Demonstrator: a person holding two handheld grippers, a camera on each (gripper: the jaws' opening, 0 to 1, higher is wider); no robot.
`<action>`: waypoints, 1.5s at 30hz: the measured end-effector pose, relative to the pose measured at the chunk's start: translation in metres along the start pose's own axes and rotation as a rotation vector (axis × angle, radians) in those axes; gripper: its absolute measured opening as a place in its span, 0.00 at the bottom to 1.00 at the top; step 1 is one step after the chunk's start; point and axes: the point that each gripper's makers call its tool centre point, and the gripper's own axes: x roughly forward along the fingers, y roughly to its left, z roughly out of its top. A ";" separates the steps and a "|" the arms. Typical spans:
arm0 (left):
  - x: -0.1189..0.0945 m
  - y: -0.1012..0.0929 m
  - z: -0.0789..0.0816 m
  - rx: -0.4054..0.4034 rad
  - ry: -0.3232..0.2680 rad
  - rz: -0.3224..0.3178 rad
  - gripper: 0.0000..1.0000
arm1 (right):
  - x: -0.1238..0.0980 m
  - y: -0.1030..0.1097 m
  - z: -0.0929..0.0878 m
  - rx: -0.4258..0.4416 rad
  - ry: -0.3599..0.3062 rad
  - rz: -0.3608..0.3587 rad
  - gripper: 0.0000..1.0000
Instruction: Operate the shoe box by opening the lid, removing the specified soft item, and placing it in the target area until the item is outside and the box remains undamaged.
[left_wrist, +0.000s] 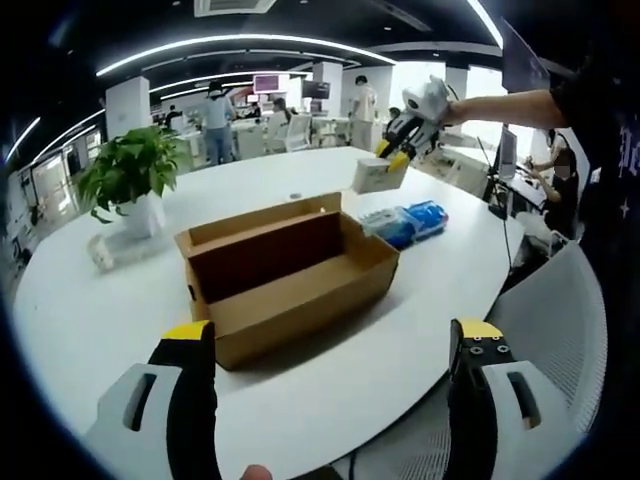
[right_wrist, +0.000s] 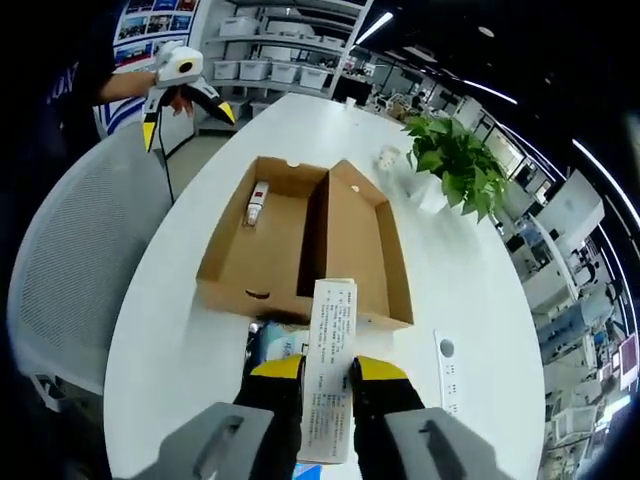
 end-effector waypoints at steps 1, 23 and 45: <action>0.000 0.000 -0.001 -0.001 0.003 0.001 0.97 | 0.000 -0.001 -0.003 0.002 0.003 -0.001 0.14; 0.003 0.000 -0.008 -0.023 0.023 0.014 0.96 | -0.003 -0.019 -0.079 0.008 0.103 -0.010 0.14; -0.001 0.005 -0.019 -0.059 0.039 0.044 0.96 | 0.011 -0.022 -0.148 0.035 0.217 0.003 0.14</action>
